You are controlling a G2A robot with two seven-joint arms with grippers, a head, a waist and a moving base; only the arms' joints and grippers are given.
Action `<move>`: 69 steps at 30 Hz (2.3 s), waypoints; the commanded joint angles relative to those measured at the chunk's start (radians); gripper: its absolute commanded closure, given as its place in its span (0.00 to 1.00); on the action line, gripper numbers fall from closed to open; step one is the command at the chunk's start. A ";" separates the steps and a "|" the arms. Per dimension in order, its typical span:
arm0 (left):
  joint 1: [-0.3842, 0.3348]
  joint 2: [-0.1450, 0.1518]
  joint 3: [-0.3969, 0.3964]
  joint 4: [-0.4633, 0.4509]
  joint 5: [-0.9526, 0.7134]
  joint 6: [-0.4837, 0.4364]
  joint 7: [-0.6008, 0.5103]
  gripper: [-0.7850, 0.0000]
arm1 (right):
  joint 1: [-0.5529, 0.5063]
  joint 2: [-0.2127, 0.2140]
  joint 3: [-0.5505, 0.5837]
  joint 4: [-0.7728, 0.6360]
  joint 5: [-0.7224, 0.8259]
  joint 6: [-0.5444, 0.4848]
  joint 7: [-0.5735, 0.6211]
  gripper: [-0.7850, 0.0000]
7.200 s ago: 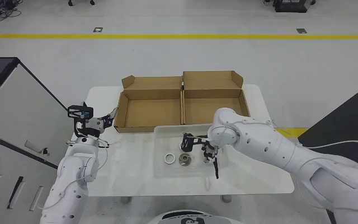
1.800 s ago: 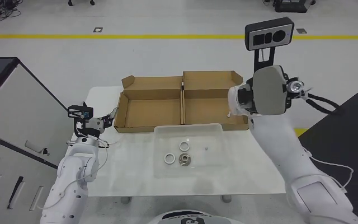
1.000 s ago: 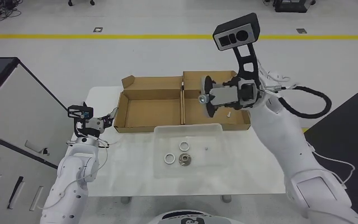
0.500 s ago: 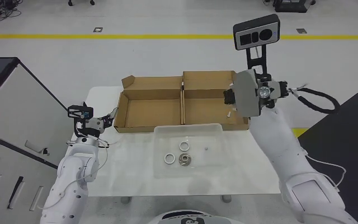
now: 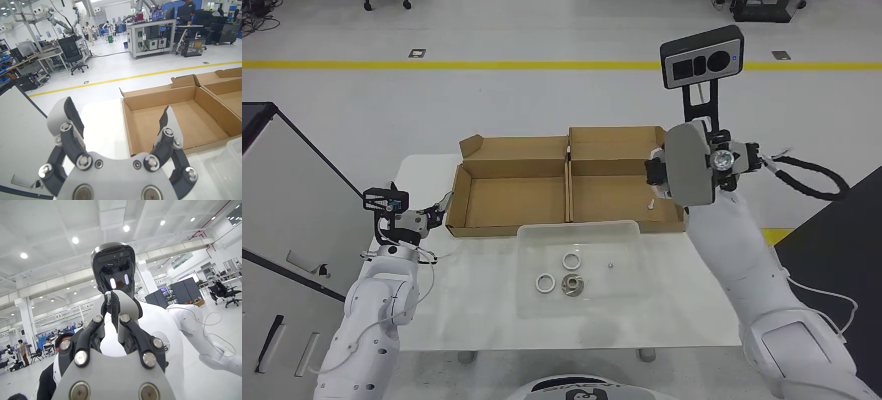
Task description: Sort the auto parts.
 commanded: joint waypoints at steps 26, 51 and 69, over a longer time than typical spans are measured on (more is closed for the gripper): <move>0.000 0.000 0.000 0.000 0.000 0.000 0.000 0.00 | -0.061 0.114 0.451 -0.061 -0.658 0.490 0.009 1.00; 0.000 0.000 0.000 0.000 0.000 0.000 0.000 0.00 | 0.291 0.327 -0.013 0.282 -1.501 0.529 0.205 1.00; 0.000 0.000 0.000 0.000 0.000 0.000 0.000 0.00 | 0.524 0.318 -0.412 0.526 -1.649 0.485 0.173 1.00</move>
